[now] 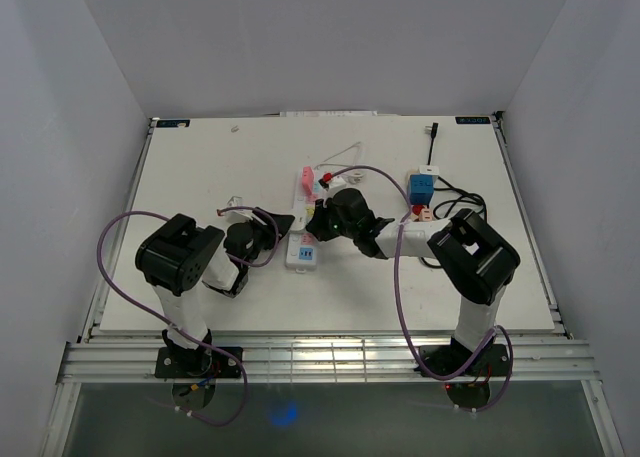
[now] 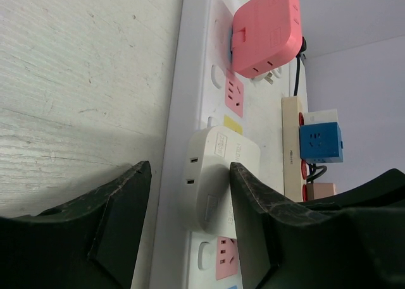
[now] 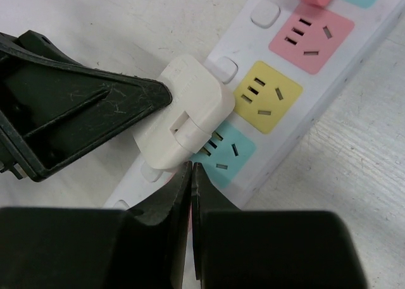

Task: Insert the plug
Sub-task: Insert the plug into the socket.

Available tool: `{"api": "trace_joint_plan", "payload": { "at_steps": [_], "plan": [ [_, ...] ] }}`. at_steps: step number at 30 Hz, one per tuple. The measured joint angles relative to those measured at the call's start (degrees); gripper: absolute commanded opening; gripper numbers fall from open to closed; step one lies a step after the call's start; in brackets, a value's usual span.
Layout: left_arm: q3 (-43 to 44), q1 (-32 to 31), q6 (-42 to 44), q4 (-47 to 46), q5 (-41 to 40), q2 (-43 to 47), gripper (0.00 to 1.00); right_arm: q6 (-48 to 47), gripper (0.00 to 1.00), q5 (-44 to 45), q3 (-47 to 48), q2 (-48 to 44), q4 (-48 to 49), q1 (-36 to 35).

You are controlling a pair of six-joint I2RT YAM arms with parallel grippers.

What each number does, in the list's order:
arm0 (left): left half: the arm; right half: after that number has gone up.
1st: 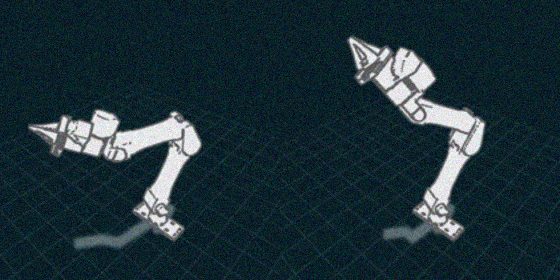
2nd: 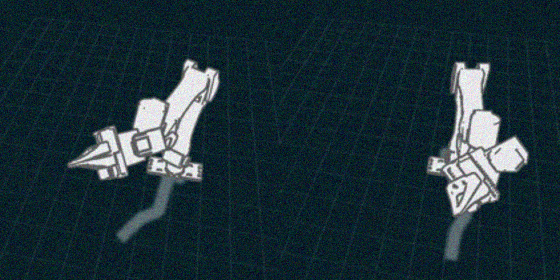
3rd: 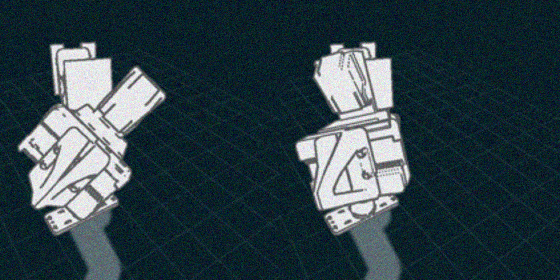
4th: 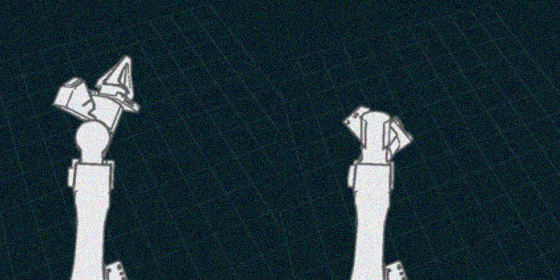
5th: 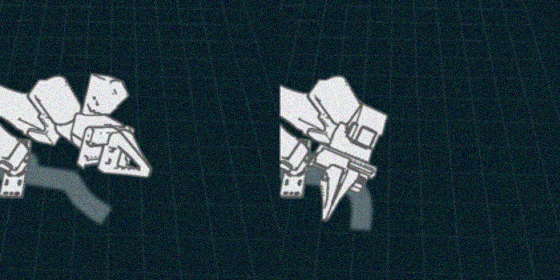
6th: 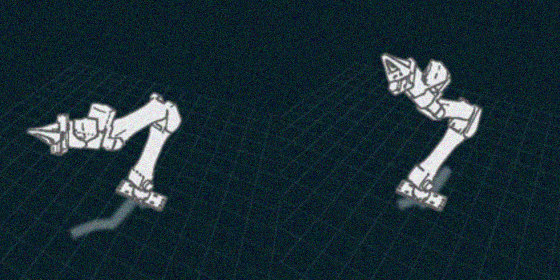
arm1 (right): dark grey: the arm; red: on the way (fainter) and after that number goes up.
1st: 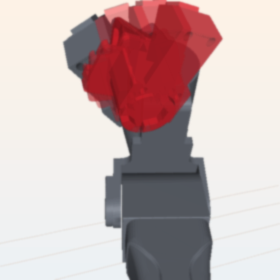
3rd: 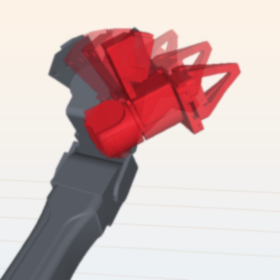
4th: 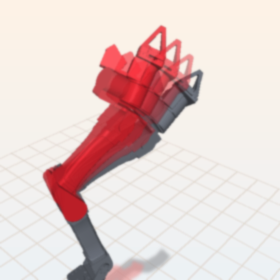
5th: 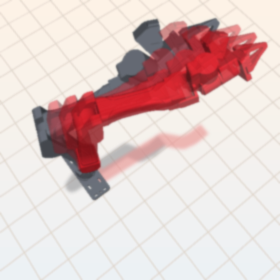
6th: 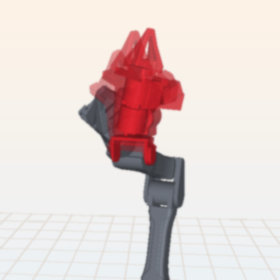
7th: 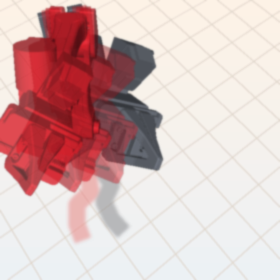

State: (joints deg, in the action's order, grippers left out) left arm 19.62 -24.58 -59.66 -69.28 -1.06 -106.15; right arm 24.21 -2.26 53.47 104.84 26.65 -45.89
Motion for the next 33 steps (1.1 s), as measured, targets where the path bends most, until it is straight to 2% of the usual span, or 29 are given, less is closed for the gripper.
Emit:
{"api": "trace_joint_plan", "payload": {
  "at_steps": [13,18,33],
  "plan": [
    [0.11,0.00,0.37,1.11,0.07,0.76,0.60,0.50,0.08,-1.01,6.21,-1.92,-2.62,-0.02],
    [0.11,-0.04,0.55,1.88,0.04,1.64,0.54,0.87,0.08,-1.64,8.85,-2.14,-2.67,-0.04],
    [0.35,-4.87,3.17,11.10,-5.33,8.52,0.47,2.71,0.08,-2.95,2.86,0.46,-1.01,2.49]
  ]
}}
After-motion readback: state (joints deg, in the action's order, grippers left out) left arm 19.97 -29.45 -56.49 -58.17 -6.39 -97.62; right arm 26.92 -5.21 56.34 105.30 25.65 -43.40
